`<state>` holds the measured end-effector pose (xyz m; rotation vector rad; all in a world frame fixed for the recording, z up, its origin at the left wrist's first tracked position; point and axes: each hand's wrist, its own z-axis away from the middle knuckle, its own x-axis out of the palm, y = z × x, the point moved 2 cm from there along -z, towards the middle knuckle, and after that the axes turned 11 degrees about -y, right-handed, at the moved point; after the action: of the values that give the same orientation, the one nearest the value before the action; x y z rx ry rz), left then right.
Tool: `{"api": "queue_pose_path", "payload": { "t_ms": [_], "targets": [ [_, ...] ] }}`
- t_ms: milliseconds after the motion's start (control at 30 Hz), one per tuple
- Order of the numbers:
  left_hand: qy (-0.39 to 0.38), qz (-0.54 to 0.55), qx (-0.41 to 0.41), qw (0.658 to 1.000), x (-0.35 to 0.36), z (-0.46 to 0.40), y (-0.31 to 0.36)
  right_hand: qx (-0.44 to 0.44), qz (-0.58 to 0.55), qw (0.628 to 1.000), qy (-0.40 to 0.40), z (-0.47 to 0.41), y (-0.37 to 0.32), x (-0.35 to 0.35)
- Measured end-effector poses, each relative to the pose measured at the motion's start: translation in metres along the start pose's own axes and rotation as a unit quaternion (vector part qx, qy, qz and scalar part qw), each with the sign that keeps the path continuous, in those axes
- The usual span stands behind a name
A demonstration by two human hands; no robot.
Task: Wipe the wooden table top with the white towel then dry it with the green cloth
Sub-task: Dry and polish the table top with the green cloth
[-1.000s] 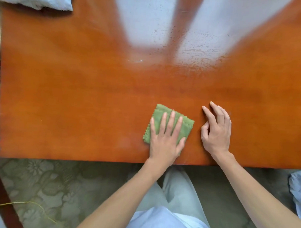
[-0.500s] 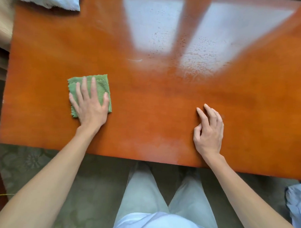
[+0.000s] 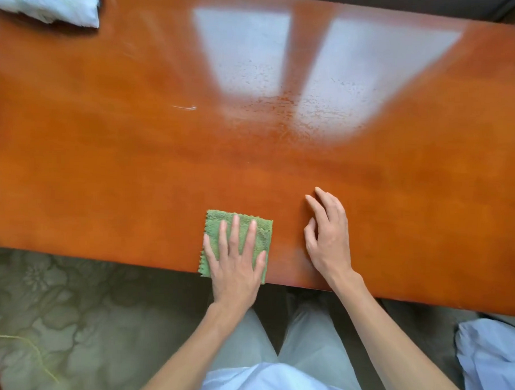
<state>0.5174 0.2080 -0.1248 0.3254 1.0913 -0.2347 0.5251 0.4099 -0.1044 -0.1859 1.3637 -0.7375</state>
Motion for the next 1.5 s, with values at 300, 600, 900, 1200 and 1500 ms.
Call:
{"api": "queue_pose_path", "payload": {
  "t_ms": [300, 600, 900, 1200, 1500],
  "targets": [
    [-0.019, -0.045, 0.152, 0.987, -0.018, -0.064, 0.084, 0.059, 0.093, 0.994, 0.008, 0.012, 0.054, -0.017],
    [0.013, 0.027, -0.049, 0.998, -0.092, -0.168, -0.083, 0.085, 0.171, 0.982, -0.007, 0.011, 0.063, -0.009],
    [0.072, 0.103, -0.216, 0.968, -0.060, -0.076, -0.166, 0.073, 0.152, 0.986, 0.004, 0.011, 0.064, -0.012],
    [0.015, -0.006, -0.038, 0.999, 0.002, -0.016, 0.057, 0.043, 0.118, 0.992, -0.017, 0.012, 0.065, -0.023],
    [0.001, -0.057, 0.203, 0.978, -0.023, -0.099, 0.175, 0.021, 0.030, 0.999, -0.002, 0.018, 0.110, -0.067]
  ]
}}
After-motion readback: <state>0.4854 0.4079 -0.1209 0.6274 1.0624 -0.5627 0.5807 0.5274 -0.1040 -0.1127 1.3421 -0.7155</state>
